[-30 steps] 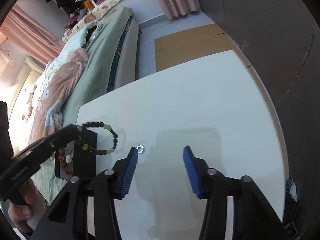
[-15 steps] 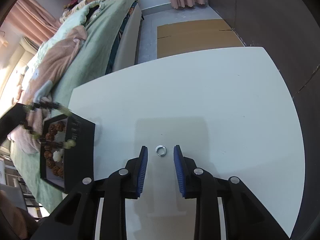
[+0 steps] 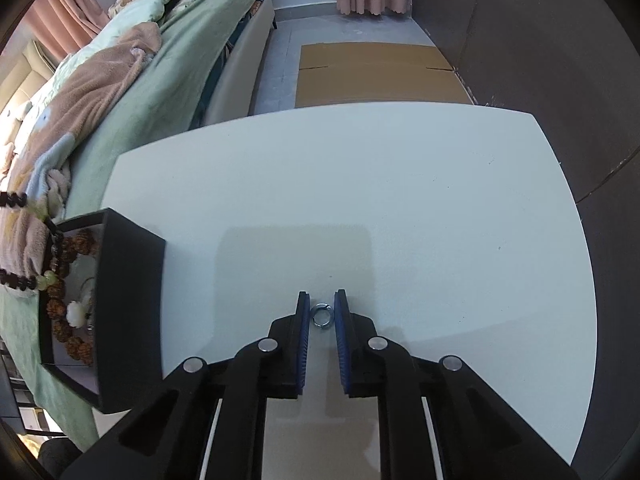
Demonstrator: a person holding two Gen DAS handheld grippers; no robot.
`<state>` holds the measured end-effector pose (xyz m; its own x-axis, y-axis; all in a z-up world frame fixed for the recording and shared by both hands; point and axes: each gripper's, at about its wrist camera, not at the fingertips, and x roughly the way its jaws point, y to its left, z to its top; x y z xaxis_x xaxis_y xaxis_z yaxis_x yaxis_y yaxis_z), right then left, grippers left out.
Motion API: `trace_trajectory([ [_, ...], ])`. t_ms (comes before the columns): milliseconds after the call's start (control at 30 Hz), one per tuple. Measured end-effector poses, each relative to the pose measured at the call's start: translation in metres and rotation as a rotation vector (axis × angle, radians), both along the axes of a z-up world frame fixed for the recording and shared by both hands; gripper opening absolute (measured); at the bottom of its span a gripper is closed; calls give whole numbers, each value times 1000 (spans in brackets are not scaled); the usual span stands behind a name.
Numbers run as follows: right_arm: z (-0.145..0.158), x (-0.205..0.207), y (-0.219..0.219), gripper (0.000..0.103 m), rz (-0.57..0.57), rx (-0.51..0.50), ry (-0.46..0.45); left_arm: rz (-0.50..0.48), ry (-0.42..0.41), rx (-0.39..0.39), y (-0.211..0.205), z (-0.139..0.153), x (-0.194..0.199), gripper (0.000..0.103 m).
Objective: Organize jewelry
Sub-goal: 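Carry the bead bracelet to the box with the left tool while the right tool grasps the silver ring, then drop the silver ring into the black box and open the right tool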
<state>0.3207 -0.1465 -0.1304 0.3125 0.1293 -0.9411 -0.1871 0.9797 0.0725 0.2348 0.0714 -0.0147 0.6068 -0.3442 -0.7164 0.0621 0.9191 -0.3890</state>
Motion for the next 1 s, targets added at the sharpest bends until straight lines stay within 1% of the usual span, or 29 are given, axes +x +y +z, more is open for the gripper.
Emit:
trace_trajectory([
  [100,12,-5,1,12,1,26,-24,-3,32,-12,7,-8,2,9],
  [133,18,-7,2,12,2,41,-37,1,44,-11,8,-11,3,13],
  [167,24,-10,3,12,5,56,-48,19,61,-2,12,-15,5,31],
  [200,30,-13,4,12,6,71,-59,33,66,3,15,-18,5,51],
  [233,34,-15,4,12,9,83,-68,45,67,7,19,-19,5,56],
  [300,46,-21,7,12,17,116,-90,55,71,16,25,-20,4,60],
  [333,52,-24,8,12,24,133,-106,57,72,22,28,-19,3,64],
  [367,58,-26,11,12,31,146,-118,62,67,28,30,-18,2,73],
  [400,64,-30,14,12,38,158,-131,69,58,38,32,-17,0,78],
  [467,73,-36,18,12,51,178,-151,81,42,58,35,-13,-5,82],
  [567,84,-41,24,13,69,202,-169,85,35,60,41,-11,-9,91],
  [600,87,-44,26,13,75,212,-173,90,33,69,43,-10,-11,93],
  [800,98,-50,48,13,115,275,-188,126,24,128,53,-9,-16,96],
  [867,99,-50,54,13,124,282,-193,145,20,136,59,-10,-19,96],
  [1000,98,-47,68,13,141,308,-194,175,38,140,75,-16,-21,96],
])
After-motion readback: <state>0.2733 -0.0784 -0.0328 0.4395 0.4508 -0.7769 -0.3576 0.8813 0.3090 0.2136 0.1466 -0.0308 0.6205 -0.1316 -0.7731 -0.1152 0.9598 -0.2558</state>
